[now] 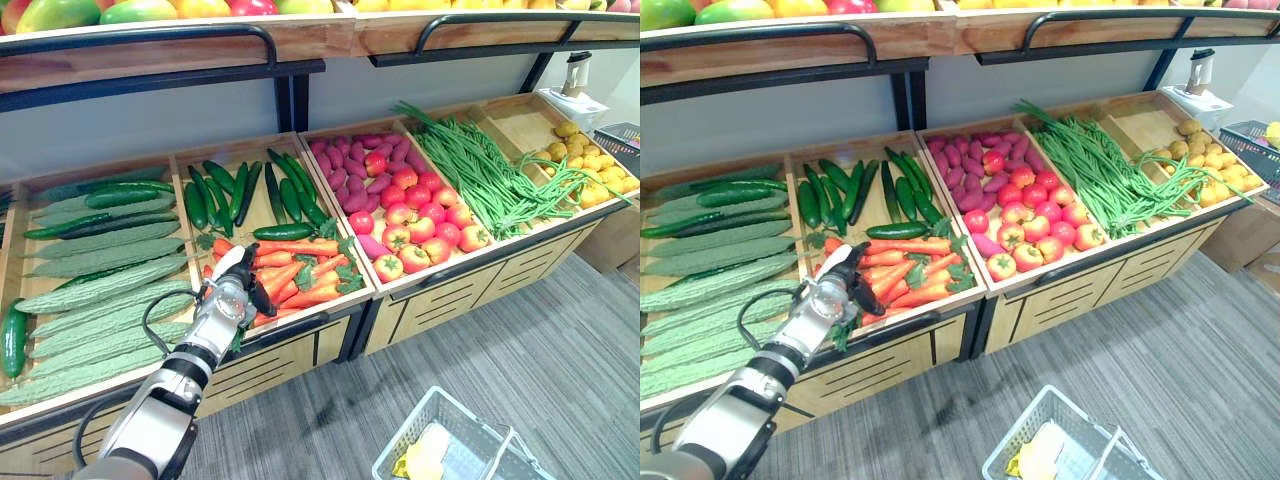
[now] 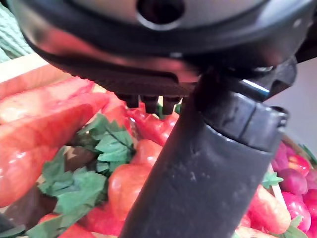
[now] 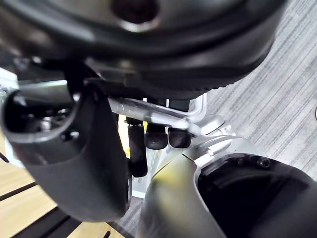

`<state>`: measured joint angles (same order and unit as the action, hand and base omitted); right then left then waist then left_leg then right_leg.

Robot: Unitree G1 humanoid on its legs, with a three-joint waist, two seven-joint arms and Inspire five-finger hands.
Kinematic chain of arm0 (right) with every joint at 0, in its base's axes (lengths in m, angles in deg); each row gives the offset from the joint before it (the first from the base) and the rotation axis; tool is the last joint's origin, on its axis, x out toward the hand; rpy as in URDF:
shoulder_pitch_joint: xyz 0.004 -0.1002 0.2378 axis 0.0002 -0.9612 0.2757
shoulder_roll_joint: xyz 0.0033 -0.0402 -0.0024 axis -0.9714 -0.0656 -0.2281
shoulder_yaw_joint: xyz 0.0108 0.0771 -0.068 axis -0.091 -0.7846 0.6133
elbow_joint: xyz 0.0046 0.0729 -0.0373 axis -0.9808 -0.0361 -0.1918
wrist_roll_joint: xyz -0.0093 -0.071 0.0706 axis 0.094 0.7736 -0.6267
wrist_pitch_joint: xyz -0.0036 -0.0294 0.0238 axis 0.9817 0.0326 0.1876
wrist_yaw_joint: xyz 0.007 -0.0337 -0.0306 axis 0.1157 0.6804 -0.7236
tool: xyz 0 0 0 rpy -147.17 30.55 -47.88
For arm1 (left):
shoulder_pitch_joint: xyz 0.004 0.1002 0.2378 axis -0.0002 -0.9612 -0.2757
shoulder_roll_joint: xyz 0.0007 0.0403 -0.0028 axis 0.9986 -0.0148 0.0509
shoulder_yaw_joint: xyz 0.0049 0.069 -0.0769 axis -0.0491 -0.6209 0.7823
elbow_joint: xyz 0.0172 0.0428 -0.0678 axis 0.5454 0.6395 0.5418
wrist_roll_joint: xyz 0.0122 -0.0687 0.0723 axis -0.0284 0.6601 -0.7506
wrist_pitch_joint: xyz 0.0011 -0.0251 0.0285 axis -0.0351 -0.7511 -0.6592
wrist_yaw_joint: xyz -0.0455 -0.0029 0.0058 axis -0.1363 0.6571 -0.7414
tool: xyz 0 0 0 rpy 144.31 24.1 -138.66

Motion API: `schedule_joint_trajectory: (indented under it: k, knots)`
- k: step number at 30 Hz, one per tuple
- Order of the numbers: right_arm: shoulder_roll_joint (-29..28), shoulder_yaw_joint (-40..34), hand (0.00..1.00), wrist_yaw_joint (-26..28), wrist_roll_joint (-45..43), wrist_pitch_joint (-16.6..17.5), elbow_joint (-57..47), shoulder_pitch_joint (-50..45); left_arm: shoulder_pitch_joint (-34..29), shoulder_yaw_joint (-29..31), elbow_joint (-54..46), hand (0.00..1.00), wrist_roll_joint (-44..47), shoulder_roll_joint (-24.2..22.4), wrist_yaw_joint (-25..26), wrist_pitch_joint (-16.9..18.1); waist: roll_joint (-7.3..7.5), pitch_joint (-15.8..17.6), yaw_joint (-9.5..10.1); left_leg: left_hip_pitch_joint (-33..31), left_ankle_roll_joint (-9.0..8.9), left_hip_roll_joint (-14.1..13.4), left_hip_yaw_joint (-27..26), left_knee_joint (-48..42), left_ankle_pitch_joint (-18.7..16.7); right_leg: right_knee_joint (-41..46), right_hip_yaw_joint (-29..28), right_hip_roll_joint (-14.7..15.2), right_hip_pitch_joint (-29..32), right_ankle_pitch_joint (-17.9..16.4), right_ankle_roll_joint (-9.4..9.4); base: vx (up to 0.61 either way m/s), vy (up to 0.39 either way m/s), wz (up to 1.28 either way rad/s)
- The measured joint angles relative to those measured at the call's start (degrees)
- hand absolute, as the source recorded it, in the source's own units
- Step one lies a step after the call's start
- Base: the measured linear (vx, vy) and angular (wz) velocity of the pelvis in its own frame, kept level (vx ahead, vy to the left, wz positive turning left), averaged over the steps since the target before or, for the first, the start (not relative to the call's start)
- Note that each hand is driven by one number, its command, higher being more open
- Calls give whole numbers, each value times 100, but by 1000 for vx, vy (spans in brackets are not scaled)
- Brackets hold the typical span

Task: Pick vegetable in the basket

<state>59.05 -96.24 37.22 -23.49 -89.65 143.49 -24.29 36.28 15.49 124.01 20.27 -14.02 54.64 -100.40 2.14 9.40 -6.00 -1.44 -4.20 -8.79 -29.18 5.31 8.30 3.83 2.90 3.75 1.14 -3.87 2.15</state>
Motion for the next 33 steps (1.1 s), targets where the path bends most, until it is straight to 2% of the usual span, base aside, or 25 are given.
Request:
schedule_joint_trajectory:
  k: [5,6,10,14,17,20,27,31,33]
  knots:
    - [85,177,0,-2,-129,1,-154,140,310,278,163,100,0,-104,202,162,0,128,-8,-277,23,-38,-31,-16,68,174,-107,-38,374,7,-6,-54,-1,-5]
    - [86,191,0,-2,-177,0,-160,155,334,321,187,0,-1,-107,224,185,12,151,-10,-282,21,-49,-46,-17,72,206,-132,-47,401,8,-8,-61,-8,-9]
    - [101,370,0,-10,-230,-1,-256,241,519,446,455,0,-232,-130,375,375,75,262,-18,-397,26,-110,-106,-17,126,292,-205,-78,596,31,-36,-83,1,-9]
    - [155,459,0,-46,-258,-74,-246,393,709,421,858,0,-1256,-172,416,662,63,368,-12,-403,26,-134,-131,-1,159,300,-189,-99,610,51,-42,-92,6,0]
    - [244,582,0,-64,-349,-100,-228,517,711,326,957,0,-1908,-236,439,711,32,451,-6,-404,31,-129,-153,14,161,286,-183,-90,616,59,-23,-83,21,-1]
    - [276,635,0,-63,-353,-119,-182,606,650,105,1047,0,-2098,-336,451,716,32,458,-2,-422,25,-131,-157,14,156,256,-176,-87,618,59,-15,-12,4,0]
    - [341,800,0,-61,-357,-121,-139,782,515,95,1141,0,-2083,-505,769,721,-11,533,-1,-423,-22,-135,-155,8,124,192,-140,-86,573,33,21,9,-5,1]
    - [374,798,0,-58,-351,-121,-118,820,467,129,1086,0,-1681,-477,859,700,-70,527,-16,-302,-40,-132,-138,-17,134,196,-40,-72,422,3,31,23,-24,6]
    - [379,788,0,-45,-352,-121,-128,819,442,373,942,0,-1434,-414,851,573,-94,519,-36,-261,-69,-131,-78,-18,155,251,21,-65,381,-66,9,-21,-32,11]
